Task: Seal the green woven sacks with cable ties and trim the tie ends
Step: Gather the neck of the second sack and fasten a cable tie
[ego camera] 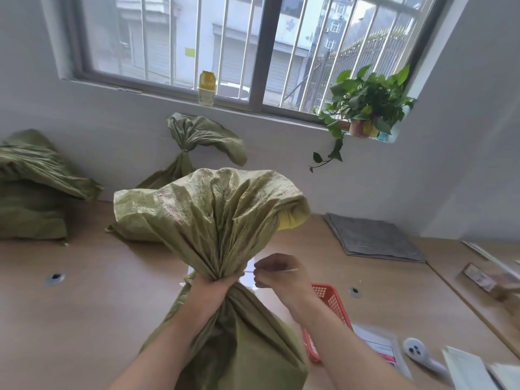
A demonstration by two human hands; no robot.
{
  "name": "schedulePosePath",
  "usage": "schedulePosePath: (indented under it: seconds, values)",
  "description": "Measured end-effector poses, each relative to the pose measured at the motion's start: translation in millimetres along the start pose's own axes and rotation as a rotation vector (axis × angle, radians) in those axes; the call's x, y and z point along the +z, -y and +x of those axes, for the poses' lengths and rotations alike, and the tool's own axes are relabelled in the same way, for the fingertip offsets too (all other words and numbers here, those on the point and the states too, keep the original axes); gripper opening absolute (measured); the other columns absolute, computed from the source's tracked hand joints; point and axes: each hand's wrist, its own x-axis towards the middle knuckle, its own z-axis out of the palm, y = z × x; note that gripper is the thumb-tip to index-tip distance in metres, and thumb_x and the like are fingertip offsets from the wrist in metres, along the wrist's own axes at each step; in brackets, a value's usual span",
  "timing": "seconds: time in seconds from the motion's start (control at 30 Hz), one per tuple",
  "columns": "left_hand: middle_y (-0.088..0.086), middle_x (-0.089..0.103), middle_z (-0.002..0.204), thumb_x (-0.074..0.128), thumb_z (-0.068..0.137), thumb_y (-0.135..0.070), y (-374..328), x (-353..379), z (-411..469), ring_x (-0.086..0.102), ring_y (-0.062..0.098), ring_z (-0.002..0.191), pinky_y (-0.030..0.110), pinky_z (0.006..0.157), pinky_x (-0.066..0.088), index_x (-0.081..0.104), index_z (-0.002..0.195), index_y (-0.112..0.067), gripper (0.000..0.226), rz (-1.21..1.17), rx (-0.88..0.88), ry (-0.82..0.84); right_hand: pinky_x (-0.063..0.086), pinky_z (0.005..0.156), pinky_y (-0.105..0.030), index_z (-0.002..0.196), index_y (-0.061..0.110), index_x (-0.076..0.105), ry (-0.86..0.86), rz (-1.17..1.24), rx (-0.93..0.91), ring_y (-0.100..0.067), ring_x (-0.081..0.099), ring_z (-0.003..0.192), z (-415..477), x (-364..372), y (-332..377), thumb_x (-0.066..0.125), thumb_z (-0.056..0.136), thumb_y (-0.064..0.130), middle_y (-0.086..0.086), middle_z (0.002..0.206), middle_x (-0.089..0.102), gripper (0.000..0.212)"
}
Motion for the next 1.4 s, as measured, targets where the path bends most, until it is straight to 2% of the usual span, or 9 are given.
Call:
schedulePosePath:
  seconds: [0.17,0.33,0.5,0.67,0.83,0.93,1.1,1.23,1.4]
  values:
    - [-0.011,0.078,0.114,0.089,0.057,-0.050,-26.2,0.4,-5.3,0.071,0.011,0.111,0.040,0.106,0.052,0.076,0.116,-0.026,0.065,0.063,0.098,0.016,0.052,0.060,-0.024,0.084,0.003,0.078,-0.064,-0.025,-0.086,-0.015,0.063,0.057,-0.9,6.7,14.0,0.073,0.076,-0.006,-0.007,0.067,0.073,0.013]
    - [-0.028,0.065,0.106,0.083,0.085,-0.022,-44.1,6.5,-10.3,0.059,-0.008,0.103,0.004,0.087,0.044,0.068,0.105,-0.037,0.029,0.171,0.205,0.057,0.053,0.059,-0.022,0.074,0.012,0.079,-0.077,0.026,-0.203,-0.013,0.069,0.061,-0.6,4.1,16.6,0.079,0.076,-0.005,-0.006,0.069,0.076,0.017]
    - [-0.019,0.071,0.126,0.082,0.072,-0.053,-27.0,7.8,-10.7,0.060,0.004,0.128,0.039,0.114,0.047,0.073,0.122,-0.032,0.056,0.296,0.271,0.031,0.048,0.060,-0.026,0.066,0.013,0.078,-0.096,0.028,-0.265,-0.003,0.064,0.067,-8.5,10.9,-0.9,0.084,0.076,-0.002,-0.002,0.070,0.078,0.019]
    - [-0.018,0.074,0.121,0.075,0.077,-0.050,-13.5,11.2,-2.1,0.062,0.007,0.126,0.043,0.111,0.049,0.072,0.120,-0.039,0.045,0.425,0.246,0.071,0.058,0.069,-0.046,0.084,0.002,0.073,-0.101,-0.110,-0.302,-0.008,0.065,0.081,-6.0,19.0,-13.1,0.071,0.077,-0.005,-0.013,0.086,0.078,0.010]
    - [-0.015,0.075,0.118,0.078,0.074,-0.051,7.7,4.4,15.9,0.066,0.011,0.121,0.040,0.104,0.054,0.073,0.118,-0.040,0.046,0.464,0.196,0.095,0.059,0.090,-0.040,0.099,0.007,0.079,0.183,0.025,-0.237,-0.026,0.075,0.103,-21.1,7.8,-6.3,0.067,0.090,-0.001,-0.010,0.100,0.080,0.017]
    - [-0.003,0.076,0.110,0.065,0.076,-0.046,-2.0,10.9,8.2,0.067,0.023,0.116,0.045,0.101,0.055,0.076,0.110,-0.030,0.039,0.573,0.191,0.090,0.059,0.095,-0.035,0.110,0.011,0.079,0.263,-0.134,-0.326,-0.017,0.074,0.109,-24.0,9.3,-10.3,0.080,0.088,0.019,-0.001,0.107,0.080,0.023]
    - [-0.005,0.063,0.090,0.053,0.081,-0.032,-23.6,25.7,-11.8,0.063,0.028,0.107,0.044,0.103,0.043,0.060,0.086,-0.022,0.013,0.805,0.277,0.115,0.051,0.080,-0.008,0.111,0.015,0.080,-0.133,-0.295,-0.327,-0.003,0.073,0.096,-21.5,24.5,1.2,0.090,0.078,0.037,0.010,0.100,0.078,0.041]
    - [-0.002,0.067,0.105,0.075,0.077,-0.035,-18.4,17.0,-19.3,0.065,0.015,0.102,0.041,0.096,0.053,0.051,0.106,-0.025,0.038,0.528,0.293,0.144,0.049,0.078,-0.018,0.107,0.009,0.080,-0.315,-0.381,-0.270,-0.024,0.073,0.101,-12.9,27.6,4.6,0.080,0.086,0.047,-0.004,0.101,0.080,0.044]
    - [-0.003,0.074,0.102,0.063,0.098,-0.003,-9.6,2.7,-25.0,0.067,0.008,0.096,0.025,0.090,0.053,0.075,0.103,-0.013,0.017,0.450,0.509,-0.114,0.056,0.090,-0.032,0.102,0.008,0.079,-0.379,-0.266,-0.184,-0.029,0.072,0.104,-2.5,31.9,3.1,0.082,0.083,0.051,-0.006,0.102,0.079,0.047]
